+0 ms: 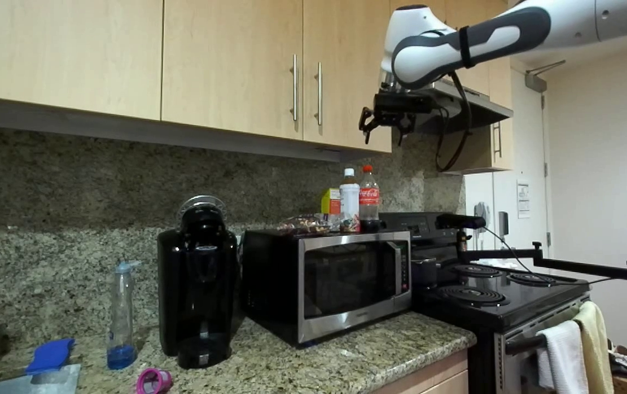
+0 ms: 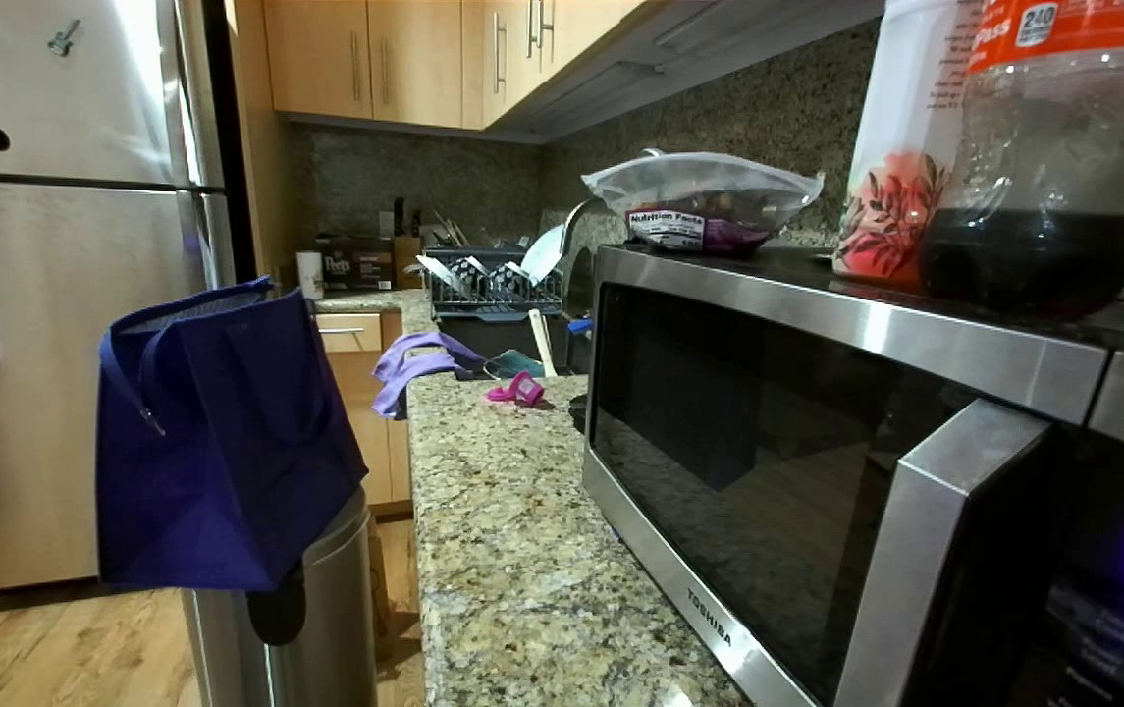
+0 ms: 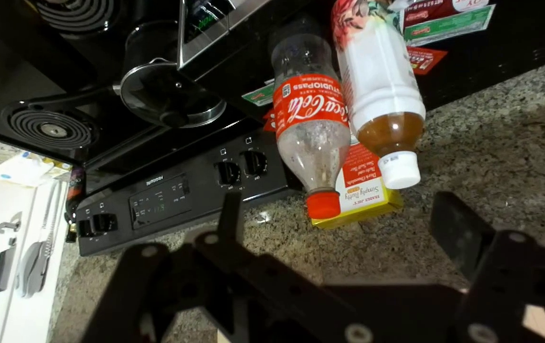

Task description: Pick the bottle on the microwave and put it in the bag

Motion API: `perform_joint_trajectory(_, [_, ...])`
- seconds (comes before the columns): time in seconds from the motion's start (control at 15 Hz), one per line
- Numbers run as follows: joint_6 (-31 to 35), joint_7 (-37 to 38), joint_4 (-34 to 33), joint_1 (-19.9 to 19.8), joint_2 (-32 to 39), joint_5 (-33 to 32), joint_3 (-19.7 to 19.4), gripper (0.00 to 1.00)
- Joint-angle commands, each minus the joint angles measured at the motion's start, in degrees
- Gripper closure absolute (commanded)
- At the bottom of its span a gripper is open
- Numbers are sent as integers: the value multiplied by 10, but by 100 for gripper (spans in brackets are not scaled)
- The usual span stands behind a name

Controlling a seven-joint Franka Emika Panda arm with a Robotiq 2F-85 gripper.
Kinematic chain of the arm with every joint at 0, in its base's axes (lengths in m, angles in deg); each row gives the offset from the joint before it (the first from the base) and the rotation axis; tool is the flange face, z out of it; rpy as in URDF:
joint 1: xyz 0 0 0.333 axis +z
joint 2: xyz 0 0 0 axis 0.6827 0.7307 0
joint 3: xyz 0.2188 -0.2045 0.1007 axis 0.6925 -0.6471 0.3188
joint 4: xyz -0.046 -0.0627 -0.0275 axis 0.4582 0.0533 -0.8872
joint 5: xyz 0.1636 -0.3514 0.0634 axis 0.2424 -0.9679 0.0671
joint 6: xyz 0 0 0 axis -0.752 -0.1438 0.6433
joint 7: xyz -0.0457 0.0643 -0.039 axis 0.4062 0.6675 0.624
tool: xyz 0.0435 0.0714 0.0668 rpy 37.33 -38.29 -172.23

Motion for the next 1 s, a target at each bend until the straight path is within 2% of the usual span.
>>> perform_joint_trajectory(0.0, [-5,5,-4,28,7,-14,-23,0])
perform_joint_trajectory(0.2, [3,-51,-18,45,35,14,-47,0])
perform_joint_trajectory(0.33, [-1,-64,-30,51,58,23,-65,0])
perform_joint_trajectory(0.4, [10,-57,-34,50,68,9,-72,0])
perform_joint_trajectory(0.67, [26,-78,-55,51,101,45,-104,0])
perform_joint_trajectory(0.93, [98,-150,-58,50,125,125,-124,0])
